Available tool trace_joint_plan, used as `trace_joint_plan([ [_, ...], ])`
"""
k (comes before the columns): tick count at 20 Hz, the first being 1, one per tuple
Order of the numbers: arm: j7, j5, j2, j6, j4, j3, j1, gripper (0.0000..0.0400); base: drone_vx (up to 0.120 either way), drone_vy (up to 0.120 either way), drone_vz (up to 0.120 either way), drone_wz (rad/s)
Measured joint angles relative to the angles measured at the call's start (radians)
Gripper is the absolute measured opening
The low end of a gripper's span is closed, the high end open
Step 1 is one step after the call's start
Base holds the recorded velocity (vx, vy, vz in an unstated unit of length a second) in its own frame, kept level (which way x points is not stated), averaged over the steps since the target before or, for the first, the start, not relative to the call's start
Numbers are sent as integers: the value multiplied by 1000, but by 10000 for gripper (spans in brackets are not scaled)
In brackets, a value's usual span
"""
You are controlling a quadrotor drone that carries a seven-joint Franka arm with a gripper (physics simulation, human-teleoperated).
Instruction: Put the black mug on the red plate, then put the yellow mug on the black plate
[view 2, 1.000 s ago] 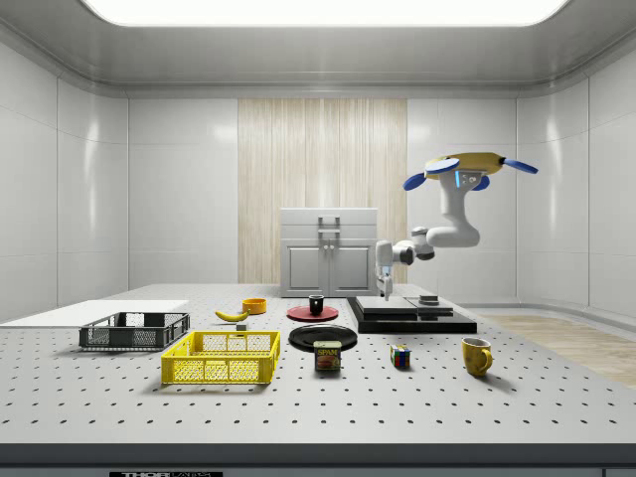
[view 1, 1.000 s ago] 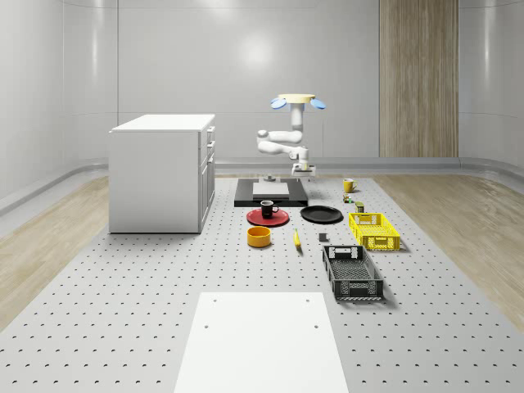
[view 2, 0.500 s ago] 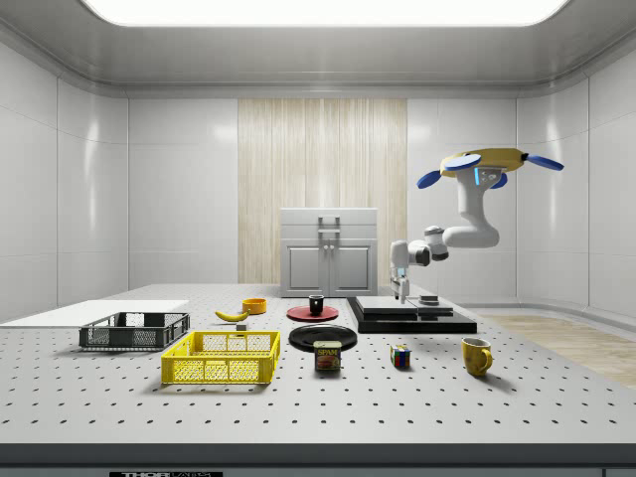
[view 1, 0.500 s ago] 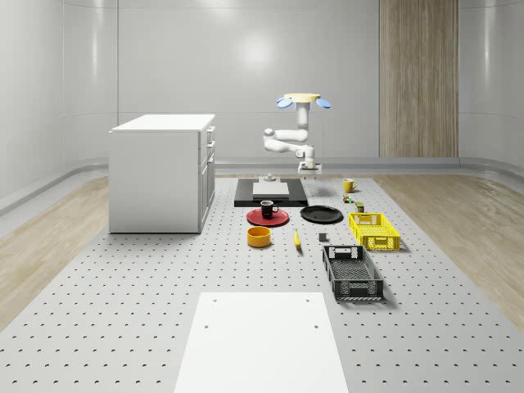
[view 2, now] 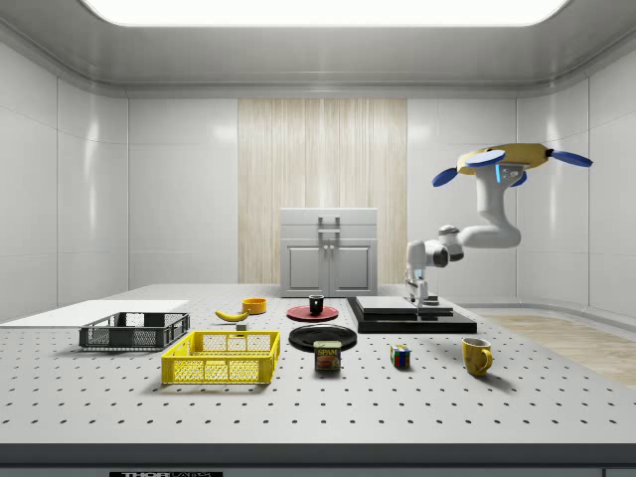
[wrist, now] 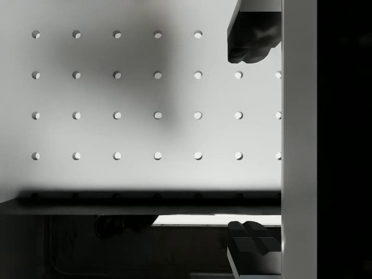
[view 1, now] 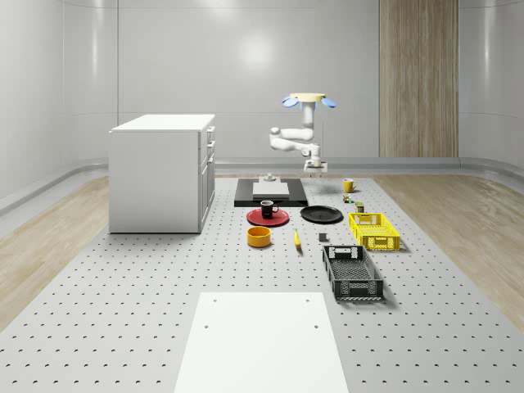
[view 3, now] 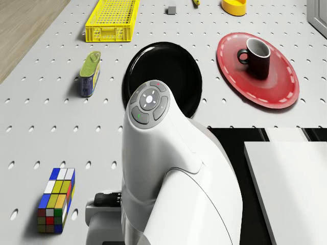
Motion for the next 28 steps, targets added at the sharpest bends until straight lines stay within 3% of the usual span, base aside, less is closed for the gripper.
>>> trace_joint_plan([
  [16, 1, 3, -6, 5, 0, 0, -2, 400, -120, 120, 0, 0],
  [28, 2, 4, -10, 9, 0, 0, -3, 400, -27, 120, 0, 0],
])
